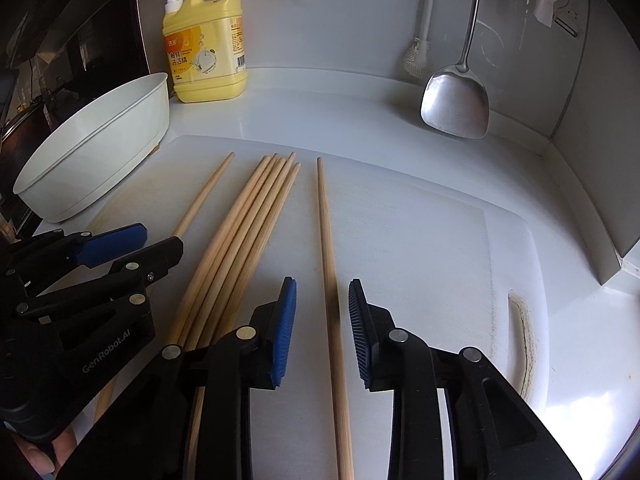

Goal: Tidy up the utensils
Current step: 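Close the right tool on the separated wooden chopstick, then carry the chopstick in the right tool over the basin and lower it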

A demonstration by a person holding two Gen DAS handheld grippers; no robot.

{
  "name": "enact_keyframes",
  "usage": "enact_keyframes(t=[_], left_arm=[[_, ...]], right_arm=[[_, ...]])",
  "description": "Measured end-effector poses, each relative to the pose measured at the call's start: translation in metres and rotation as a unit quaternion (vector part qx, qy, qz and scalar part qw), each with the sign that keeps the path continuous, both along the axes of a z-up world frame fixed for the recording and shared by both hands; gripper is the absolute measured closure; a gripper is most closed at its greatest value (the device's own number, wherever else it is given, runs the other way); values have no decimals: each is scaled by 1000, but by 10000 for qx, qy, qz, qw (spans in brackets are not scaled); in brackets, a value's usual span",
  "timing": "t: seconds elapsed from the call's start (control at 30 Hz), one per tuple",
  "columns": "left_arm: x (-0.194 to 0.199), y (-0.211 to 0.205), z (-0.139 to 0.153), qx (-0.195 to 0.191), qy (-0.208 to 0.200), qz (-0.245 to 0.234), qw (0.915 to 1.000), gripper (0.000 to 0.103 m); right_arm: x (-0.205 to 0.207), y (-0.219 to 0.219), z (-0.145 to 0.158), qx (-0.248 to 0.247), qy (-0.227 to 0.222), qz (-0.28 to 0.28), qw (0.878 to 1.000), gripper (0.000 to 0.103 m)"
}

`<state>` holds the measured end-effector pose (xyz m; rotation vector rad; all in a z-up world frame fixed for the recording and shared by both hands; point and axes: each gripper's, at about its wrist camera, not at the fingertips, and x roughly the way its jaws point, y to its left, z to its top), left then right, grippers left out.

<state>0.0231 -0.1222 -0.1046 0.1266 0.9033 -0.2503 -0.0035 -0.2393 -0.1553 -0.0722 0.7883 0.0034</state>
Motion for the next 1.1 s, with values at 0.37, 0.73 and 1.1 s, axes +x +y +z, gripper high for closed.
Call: enact_keyframes(t=[0.37, 0.73, 1.1], left_arm=[[-3, 9, 2, -276, 255, -136, 9992, 96], [-16, 28, 34, -529, 605, -158, 9966, 96], [-25, 91, 116, -637, 240, 346, 9971, 96]], right_arm=[[-8, 4, -1, 182, -100, -12, 9998, 97], [-33, -4, 21, 581, -11, -246, 9980, 97], [-46, 24, 89, 535, -292, 73, 9981, 97]])
